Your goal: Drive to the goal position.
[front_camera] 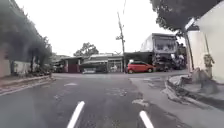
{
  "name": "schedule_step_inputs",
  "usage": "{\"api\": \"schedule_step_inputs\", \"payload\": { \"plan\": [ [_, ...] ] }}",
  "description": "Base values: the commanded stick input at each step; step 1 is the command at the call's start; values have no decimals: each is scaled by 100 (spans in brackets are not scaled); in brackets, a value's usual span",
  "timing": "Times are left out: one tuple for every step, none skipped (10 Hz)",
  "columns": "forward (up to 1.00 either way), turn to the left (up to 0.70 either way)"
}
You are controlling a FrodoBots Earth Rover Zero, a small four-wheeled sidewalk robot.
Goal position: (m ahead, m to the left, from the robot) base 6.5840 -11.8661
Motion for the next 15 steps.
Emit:
{"api": "schedule_step_inputs", "payload": {
  "plan": [
    [85, 0],
    [85, 0],
    [85, 0],
    [85, 0],
    [85, 0],
    [85, 0],
    [85, 7],
    [85, -17],
    [85, -34],
    [85, -34],
    [85, -23],
    [85, -5],
    [85, 3],
    [85, 0],
    [85, 0]
  ]
}}
